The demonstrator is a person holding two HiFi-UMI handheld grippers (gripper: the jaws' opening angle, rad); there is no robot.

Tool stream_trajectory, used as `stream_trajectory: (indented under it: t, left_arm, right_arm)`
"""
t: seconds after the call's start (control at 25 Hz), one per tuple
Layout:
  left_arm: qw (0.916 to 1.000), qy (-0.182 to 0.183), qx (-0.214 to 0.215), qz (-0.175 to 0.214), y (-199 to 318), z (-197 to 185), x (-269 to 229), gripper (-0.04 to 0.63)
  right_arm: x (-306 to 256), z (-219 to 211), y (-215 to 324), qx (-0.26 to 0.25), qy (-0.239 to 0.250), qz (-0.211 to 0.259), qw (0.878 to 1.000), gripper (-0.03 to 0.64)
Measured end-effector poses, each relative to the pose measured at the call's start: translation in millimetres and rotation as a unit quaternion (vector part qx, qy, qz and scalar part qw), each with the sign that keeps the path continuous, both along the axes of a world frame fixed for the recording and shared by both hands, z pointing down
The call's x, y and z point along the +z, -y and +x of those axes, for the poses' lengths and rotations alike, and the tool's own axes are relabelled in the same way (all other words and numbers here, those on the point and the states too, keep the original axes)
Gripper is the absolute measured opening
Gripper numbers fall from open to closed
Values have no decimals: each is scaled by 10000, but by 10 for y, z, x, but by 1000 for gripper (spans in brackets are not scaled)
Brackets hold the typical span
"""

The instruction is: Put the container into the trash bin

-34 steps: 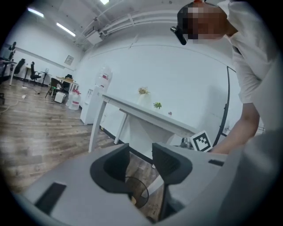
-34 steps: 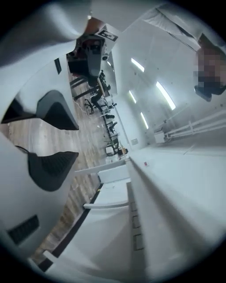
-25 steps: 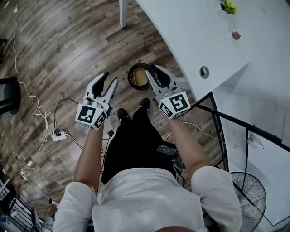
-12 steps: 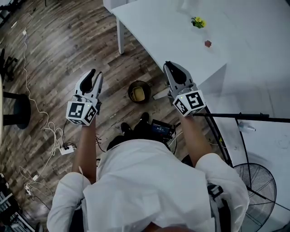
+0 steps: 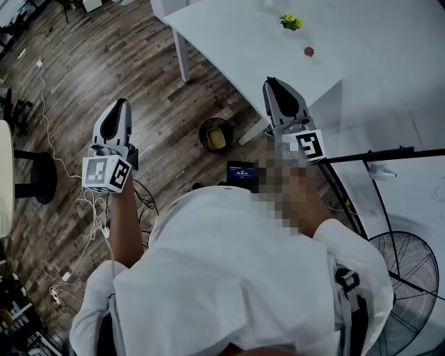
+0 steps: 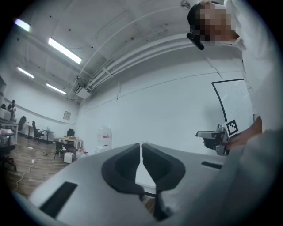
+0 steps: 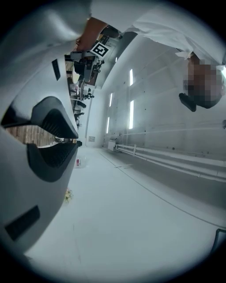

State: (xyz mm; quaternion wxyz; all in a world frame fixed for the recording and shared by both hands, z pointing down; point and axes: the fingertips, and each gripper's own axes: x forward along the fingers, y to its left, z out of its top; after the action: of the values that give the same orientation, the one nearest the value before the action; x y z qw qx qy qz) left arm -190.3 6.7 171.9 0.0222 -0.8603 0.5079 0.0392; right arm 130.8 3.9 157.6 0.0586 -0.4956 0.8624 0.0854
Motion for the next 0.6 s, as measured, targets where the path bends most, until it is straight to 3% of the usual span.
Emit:
stream_trajectory:
  t: [0.24, 0.6]
  left_arm:
    - [9992, 335, -127, 163, -274, 207, 110, 20]
    - [9990, 128, -402, -137, -432, 424, 461, 20]
  right_arm:
    - [280, 188, -176, 104, 141, -157, 9997, 52]
    - [597, 467, -254, 87, 188, -307, 9993, 52]
